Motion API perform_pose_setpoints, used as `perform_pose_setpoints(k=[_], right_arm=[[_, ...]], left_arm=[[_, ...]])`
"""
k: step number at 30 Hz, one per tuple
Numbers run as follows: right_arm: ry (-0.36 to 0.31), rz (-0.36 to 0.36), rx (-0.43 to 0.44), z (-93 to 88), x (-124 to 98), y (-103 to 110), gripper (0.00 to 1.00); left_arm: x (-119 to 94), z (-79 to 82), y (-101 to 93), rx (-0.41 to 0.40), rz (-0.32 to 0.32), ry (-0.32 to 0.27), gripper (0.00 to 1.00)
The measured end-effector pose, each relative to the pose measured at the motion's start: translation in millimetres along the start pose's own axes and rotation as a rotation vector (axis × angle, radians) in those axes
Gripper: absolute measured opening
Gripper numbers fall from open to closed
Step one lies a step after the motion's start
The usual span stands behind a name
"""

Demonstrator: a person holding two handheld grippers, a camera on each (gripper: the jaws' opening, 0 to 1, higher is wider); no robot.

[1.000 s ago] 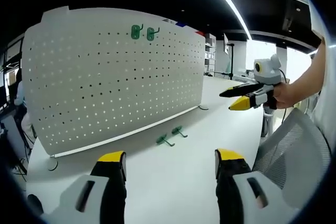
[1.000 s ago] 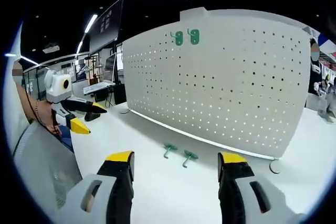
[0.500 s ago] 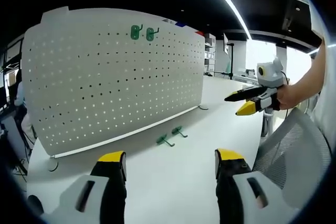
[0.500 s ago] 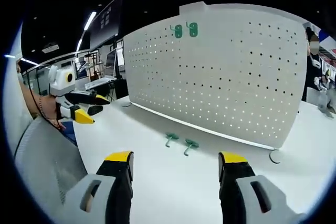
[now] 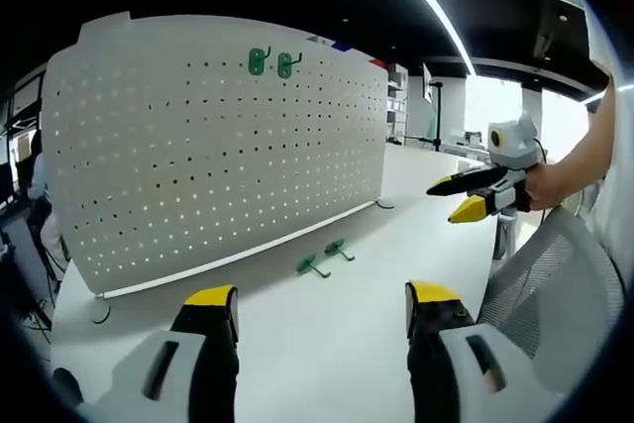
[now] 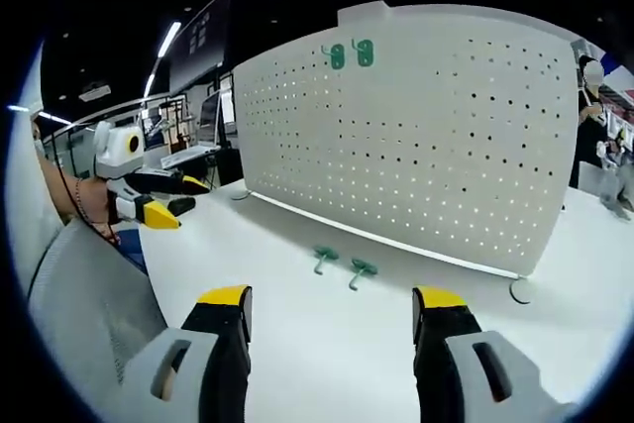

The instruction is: Insert the hook assembly into the mounting plate slot until the hook locks in place.

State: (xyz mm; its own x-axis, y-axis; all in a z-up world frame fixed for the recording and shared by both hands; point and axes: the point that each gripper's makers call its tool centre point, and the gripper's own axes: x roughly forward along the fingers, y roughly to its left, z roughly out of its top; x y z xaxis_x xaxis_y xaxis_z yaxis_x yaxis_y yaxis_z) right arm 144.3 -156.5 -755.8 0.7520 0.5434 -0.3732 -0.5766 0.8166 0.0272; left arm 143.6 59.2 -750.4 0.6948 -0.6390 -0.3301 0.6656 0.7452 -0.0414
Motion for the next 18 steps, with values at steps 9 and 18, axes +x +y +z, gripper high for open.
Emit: perform_pose_setpoints(k=[9, 18], right_arm=[[-0.003, -0.004, 0.009, 1.2, -1, 0, 0.63], [-0.001, -0.003, 0.008, 0.6, -1, 1, 0.63]], left_arm=[[0, 4.5, 0.6, 0.011, -0.019, 0.007, 0.70], [6, 9.5, 10.0, 0.028, -0.052, 0.030, 0.71]])
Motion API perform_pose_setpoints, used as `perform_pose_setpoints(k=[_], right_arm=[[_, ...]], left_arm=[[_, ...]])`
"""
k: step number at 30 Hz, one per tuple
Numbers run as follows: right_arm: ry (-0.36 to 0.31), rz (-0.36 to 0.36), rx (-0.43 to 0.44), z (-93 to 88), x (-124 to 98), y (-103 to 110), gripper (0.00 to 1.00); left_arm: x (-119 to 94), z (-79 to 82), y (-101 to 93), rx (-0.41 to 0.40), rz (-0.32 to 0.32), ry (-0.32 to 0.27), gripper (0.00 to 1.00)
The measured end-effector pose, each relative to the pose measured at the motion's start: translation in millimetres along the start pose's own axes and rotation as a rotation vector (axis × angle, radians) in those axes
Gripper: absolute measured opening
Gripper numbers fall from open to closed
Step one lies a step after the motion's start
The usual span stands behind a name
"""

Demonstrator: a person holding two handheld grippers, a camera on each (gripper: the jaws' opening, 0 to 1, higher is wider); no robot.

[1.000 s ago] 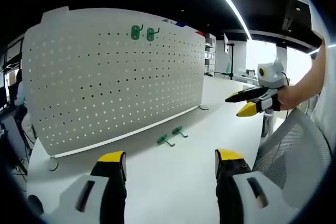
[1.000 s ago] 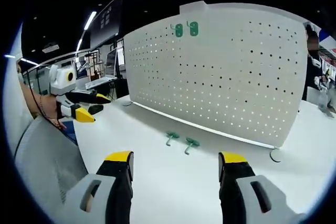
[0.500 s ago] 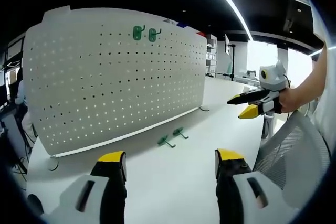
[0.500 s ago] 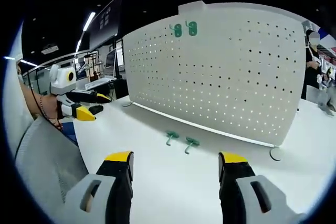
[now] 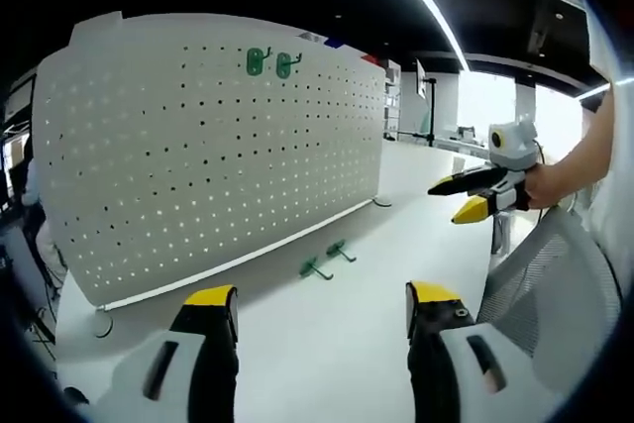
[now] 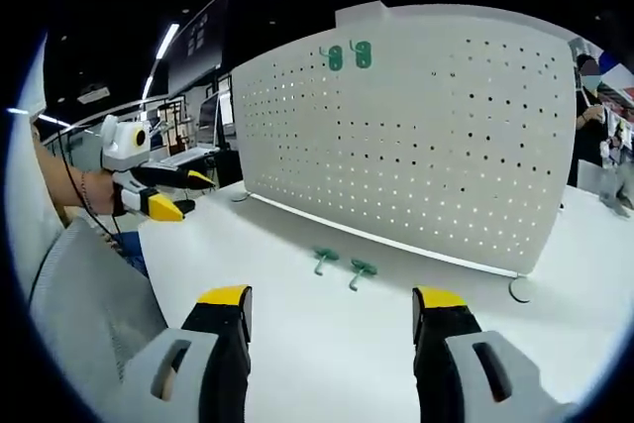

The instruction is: Insert the hook assembly into the mounting plate slot until the hook locks in place.

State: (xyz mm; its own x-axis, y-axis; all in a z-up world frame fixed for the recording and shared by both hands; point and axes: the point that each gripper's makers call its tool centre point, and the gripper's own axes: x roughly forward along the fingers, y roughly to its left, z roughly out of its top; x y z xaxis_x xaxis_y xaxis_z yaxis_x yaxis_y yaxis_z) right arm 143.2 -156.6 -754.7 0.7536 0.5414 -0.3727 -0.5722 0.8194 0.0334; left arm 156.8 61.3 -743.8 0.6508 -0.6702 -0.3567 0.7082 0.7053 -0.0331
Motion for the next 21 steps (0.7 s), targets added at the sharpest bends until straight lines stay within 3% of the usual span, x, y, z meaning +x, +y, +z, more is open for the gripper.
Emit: perform_pose_setpoints(k=[21], right_arm=[[0.010, -0.003, 0.000, 0.2, -1, 1, 0.63]], left_arm=[[41, 5.0, -0.9, 0.104, -0.159, 0.115, 0.73]])
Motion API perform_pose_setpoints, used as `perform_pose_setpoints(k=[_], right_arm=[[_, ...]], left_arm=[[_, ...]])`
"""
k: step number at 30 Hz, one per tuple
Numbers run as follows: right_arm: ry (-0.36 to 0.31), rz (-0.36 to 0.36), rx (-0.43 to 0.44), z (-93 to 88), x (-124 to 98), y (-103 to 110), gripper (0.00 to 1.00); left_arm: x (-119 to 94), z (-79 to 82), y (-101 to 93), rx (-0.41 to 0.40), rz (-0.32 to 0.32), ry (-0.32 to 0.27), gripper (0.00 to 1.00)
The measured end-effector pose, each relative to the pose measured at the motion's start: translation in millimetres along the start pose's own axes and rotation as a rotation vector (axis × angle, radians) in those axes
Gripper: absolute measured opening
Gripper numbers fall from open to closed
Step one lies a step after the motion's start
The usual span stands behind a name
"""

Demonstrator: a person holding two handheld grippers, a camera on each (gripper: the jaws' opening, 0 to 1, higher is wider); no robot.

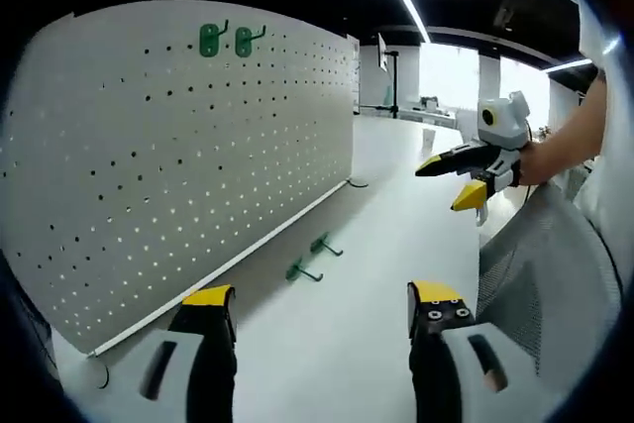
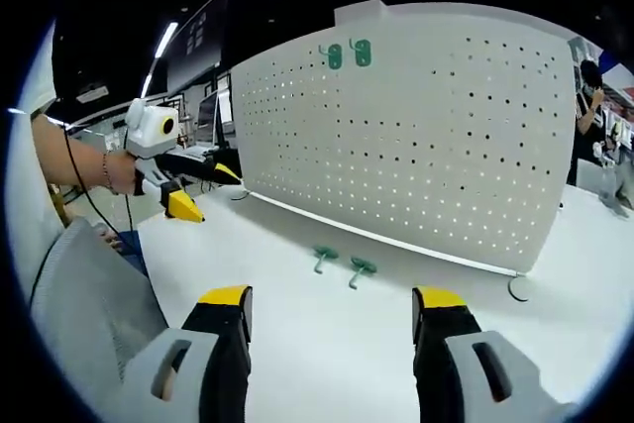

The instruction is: Insert the hook assembly into the mounting plate slot until the hook locks in place.

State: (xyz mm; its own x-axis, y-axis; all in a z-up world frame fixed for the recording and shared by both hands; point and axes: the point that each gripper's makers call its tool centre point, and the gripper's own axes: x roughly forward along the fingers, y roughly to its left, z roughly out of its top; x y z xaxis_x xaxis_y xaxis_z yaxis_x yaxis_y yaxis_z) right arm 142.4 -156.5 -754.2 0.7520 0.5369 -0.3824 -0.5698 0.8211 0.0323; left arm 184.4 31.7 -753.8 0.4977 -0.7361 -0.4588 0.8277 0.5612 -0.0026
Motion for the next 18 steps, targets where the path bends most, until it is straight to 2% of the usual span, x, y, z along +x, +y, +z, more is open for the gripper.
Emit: perform_pose_setpoints(k=[18], right_arm=[[0.014, 0.003, 0.004, -1.1, -2, 0, 0.63]], left_arm=[[35, 1.9, 11.8, 0.081, -0.090, 0.089, 0.74]])
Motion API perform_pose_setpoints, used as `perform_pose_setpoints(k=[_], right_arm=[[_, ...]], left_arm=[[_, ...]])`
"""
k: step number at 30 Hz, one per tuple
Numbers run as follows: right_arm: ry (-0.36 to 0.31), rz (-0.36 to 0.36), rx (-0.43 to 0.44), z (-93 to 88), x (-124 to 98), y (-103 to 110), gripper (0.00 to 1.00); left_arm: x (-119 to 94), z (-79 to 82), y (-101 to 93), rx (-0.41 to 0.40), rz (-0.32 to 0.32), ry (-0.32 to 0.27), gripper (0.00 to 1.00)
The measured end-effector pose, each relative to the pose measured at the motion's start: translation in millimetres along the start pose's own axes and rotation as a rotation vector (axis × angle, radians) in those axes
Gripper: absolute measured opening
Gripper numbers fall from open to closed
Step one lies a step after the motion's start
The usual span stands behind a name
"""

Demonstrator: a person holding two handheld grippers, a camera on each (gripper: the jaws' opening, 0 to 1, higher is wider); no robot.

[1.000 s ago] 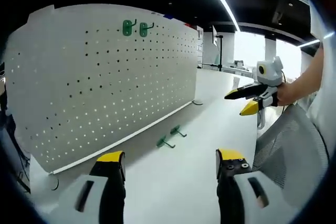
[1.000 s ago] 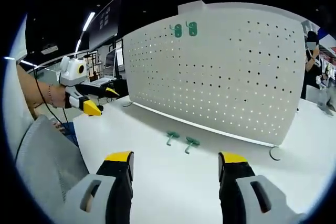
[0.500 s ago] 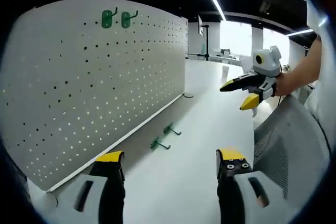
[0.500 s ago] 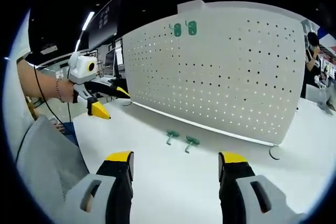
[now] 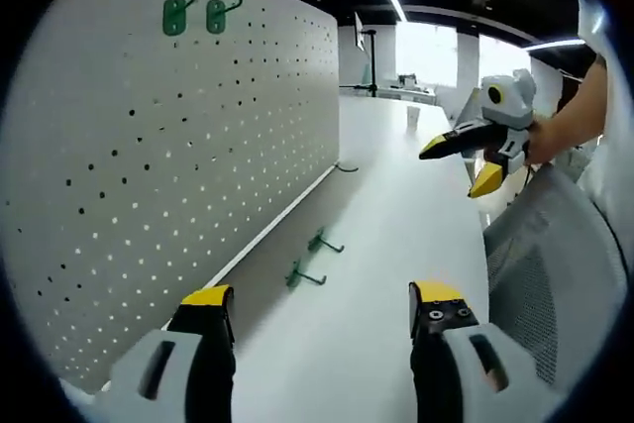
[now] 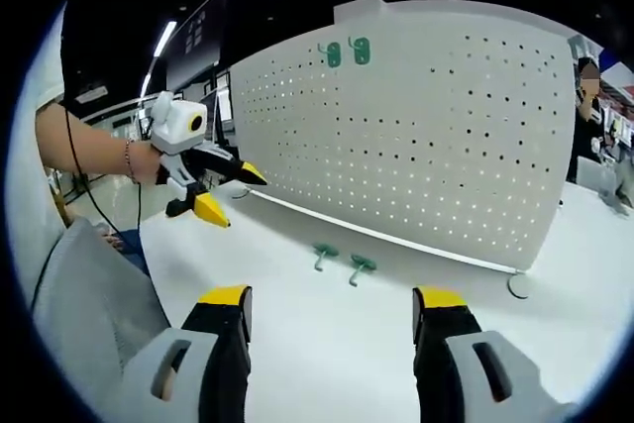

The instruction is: Insert the hook assembly into the mounting plate slot until the hook locks in place.

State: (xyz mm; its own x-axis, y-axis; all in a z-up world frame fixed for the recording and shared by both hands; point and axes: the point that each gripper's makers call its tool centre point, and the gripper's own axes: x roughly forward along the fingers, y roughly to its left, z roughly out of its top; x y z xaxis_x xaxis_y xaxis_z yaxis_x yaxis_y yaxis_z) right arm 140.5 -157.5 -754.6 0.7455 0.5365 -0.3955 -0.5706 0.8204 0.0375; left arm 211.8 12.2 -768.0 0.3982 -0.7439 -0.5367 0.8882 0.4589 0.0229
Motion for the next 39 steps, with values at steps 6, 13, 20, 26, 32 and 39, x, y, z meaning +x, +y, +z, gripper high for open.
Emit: perform_pose_setpoints(k=[6, 13, 20, 26, 32, 39], right_arm=[[0.009, 0.006, 0.000, -1.4, 0, 2, 0.64], [0.013, 0.008, -0.001, -0.3, 0, 3, 0.64], [0.016, 0.005, -0.003, 0.4, -1, 2, 0.64], [0.021, 0.001, -0.001, -1.1, -2, 0, 0.64], [0.023, -0.010, 0.003, -2.0, -5, -4, 0.64], [0.025, -0.015, 0.003, -2.6, -8, -5, 0.64]], left_arm=[[11, -1.7, 3.7, 0.022, -0.027, 0.027, 0.74], [27, -3.9, 8.0, 0.053, -0.067, 0.065, 0.74], [42, -3.8, 10.2, 0.100, -0.104, 0.099, 0.73], [56, -5.8, 10.7, 0.140, -0.148, 0.138, 0.74], [64, -8.3, 12.5, 0.153, -0.175, 0.166, 0.74], [75, -14.0, 16.4, 0.170, -0.199, 0.204, 0.73]])
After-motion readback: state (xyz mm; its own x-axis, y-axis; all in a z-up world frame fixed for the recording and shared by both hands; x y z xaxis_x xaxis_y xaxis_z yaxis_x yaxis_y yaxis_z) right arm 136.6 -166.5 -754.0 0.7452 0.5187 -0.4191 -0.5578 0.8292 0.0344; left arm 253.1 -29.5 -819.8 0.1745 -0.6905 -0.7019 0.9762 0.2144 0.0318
